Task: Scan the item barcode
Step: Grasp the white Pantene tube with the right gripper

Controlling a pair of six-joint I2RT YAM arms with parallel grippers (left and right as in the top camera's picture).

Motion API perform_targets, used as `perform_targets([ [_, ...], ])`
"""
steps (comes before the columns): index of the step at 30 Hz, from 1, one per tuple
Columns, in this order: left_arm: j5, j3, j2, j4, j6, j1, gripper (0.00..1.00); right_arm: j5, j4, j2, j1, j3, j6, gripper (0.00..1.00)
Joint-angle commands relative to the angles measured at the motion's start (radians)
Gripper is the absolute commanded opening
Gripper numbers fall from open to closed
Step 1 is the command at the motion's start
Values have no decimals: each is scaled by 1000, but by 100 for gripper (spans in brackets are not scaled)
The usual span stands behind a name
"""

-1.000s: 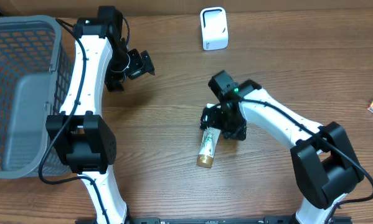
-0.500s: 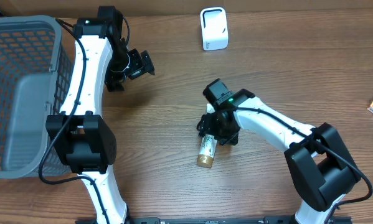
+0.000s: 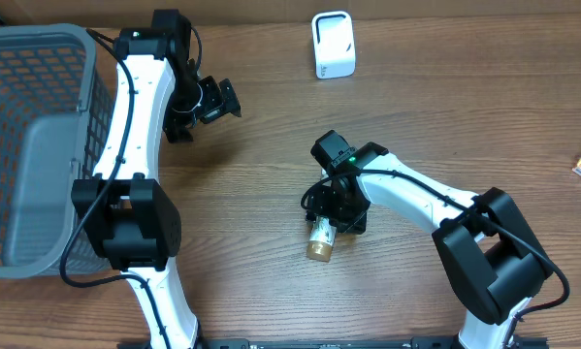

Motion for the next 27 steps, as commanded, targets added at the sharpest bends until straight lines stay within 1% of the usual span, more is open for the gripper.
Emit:
perform_targets([
  [1,-13,8,-2,1,-18,1,100,-19,7,6,3,-4,28,69],
  [2,-13,8,-2,1,-18,1,100,-20,8,6,3,-4,28,68],
  [4,-13,8,-2,1,-18,1,100,-20,10,6,3,-4,28,63],
  [8,-13,8,-2,1,-18,1,100,-20,9,6,3,-4,28,45],
  [9,-13,8,-2,1,-18,1,100,-21,11,6,3,-4,28,37],
  [10,-13,8,-2,1,-18,1,100,-21,12,6,2,-3,28,35],
  [14,-13,8,-2,1,-17,1,100,-16,-4,6,-10,14,17,34],
  [16,-13,8,-2,1,-17,1,100,20,-35,6,-19,35,8,33],
  [18,-13,8,-2,0,-18,1,100,75,-79,6,-33,69,-34,29],
  [22,-13,8,-2,1,-17,1,100,246,-177,6,-73,142,-57,25],
  [24,-13,8,-2,1,-18,0,100,324,-205,6,-105,169,-101,24],
  [25,-13,8,-2,1,-18,1,100,351,-206,6,-124,175,-143,22],
  [27,-13,8,-2,1,-18,1,100,370,-195,6,-158,175,-223,22],
])
